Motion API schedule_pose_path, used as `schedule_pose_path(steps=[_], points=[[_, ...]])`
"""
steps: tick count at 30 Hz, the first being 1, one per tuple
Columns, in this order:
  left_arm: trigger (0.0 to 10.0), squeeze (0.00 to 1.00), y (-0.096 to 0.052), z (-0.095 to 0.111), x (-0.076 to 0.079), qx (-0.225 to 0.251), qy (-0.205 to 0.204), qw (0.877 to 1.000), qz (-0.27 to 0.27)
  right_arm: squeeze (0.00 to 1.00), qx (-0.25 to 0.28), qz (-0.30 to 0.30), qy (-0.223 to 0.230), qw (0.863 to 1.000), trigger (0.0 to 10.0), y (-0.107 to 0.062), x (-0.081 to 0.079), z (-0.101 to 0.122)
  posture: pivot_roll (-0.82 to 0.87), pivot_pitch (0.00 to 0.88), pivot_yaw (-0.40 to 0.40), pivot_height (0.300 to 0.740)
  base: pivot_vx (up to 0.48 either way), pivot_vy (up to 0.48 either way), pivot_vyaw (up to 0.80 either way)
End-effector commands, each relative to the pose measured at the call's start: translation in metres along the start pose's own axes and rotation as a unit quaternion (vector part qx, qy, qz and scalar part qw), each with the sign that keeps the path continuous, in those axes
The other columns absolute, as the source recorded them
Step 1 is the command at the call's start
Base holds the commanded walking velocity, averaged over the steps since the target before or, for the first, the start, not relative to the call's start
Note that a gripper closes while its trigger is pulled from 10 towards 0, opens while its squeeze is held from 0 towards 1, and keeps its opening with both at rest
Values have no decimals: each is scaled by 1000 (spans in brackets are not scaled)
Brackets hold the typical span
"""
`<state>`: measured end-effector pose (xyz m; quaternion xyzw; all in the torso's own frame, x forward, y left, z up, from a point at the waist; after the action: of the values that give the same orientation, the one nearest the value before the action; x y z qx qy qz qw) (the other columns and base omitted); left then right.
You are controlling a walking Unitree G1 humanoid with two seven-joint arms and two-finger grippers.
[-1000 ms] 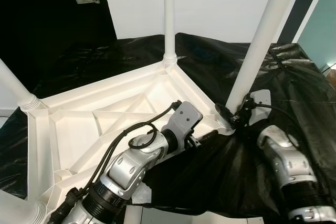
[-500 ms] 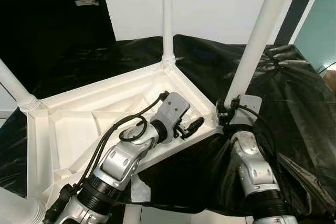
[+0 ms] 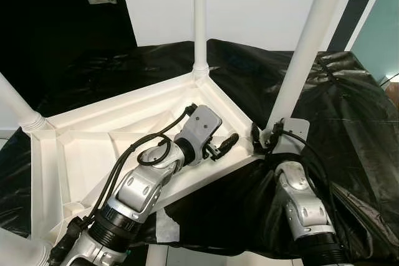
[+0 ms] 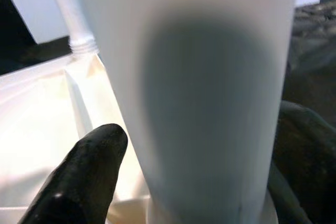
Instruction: Building children table
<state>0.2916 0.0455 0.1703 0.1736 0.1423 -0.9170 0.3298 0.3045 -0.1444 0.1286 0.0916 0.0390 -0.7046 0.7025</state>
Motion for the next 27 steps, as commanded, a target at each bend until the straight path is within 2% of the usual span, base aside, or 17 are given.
schedule_pose_path(steps=[1,2,3,5,6,8,9,11,12,13,16,17,21,22,24,25,27], points=[[10000,0,-3,1,5,4,5,1000,-21,1000,14,37,-1,999,10000,-5,6,6,-45,0,-5,740,0,0,0],[10000,0,-3,1,5,4,5,1000,-21,1000,14,37,-1,999,10000,-5,6,6,-45,0,-5,740,0,0,0],[10000,0,-4,1,5,5,7,1000,-23,365,8,62,8,998,10000,-7,11,8,-44,0,-5,740,0,0,0],[10000,0,-4,1,5,5,8,1000,-24,365,3,78,16,997,10000,-8,14,9,-44,0,-5,740,0,0,0],[10000,0,-5,2,5,5,10,1000,-26,0,1,99,13,995,10000,-9,19,11,-44,0,-4,740,0,0,0],[10000,0,-7,1,4,5,13,1000,-27,0,-19,146,-6,989,10000,-8,28,13,-49,0,4,740,0,0,0],[10000,0,-7,1,4,5,13,1000,-27,0,-19,146,-6,989,10000,-8,28,13,-49,0,4,740,0,0,0],[10000,0,-8,1,4,5,16,999,-33,0,-36,185,-19,982,10000,-5,36,16,-60,0,9,740,0,0,0],[10000,0,-8,1,4,6,18,999,-34,0,-40,190,-26,981,10000,-1,43,19,-59,0,5,740,0,0,0],[10000,0,-8,1,4,6,18,999,-34,0,-40,190,-26,981,10000,-1,43,19,-59,0,5,740,0,0,0],[10000,0,-6,3,5,13,16,999,-46,0,-69,251,-48,964,10000,11,54,30,-64,0,7,740,0,0,0],[10000,0,-6,3,5,13,16,999,-46,0,-69,251,-48,964,10000,11,54,30,-64,0,7,740,0,0,0],[10000,0,-10,3,18,20,-4,995,-99,0,-135,355,-83,921,10000,18,50,29,-73,0,19,740,0,0,0],[10000,0,-10,1,20,18,-2,994,-107,0,-144,368,-87,915,10000,20,48,28,-73,0,19,740,0,0,0],[10000,0,-10,1,21,16,-1,994,-111,0,-148,373,-89,911,10000,21,47,28,-73,0,19,740,0,0,0],[10000,0,-10,1,22,15,1,993,-116,0,-159,399,-89,899,10000,23,44,28,-74,0,23,740,0,0,0],[10000,0,-9,1,22,15,4,993,-116,0,-173,423,-96,884,10000,26,40,27,-74,0,24,740,0,0,0]])
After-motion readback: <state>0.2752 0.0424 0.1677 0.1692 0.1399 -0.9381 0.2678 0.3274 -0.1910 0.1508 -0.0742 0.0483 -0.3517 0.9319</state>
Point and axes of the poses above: a point about 5 cm out from each wrist's last joint towards the gripper, its own y axis pointing out of the wrist towards the gripper, its own z axis along the axis of the wrist's last joint, x = y × z, the point moved 1 cm from there along y, pointing out of the wrist towards the gripper, and after that the axes turned 11 degrees about y, right-handed, at the moved point
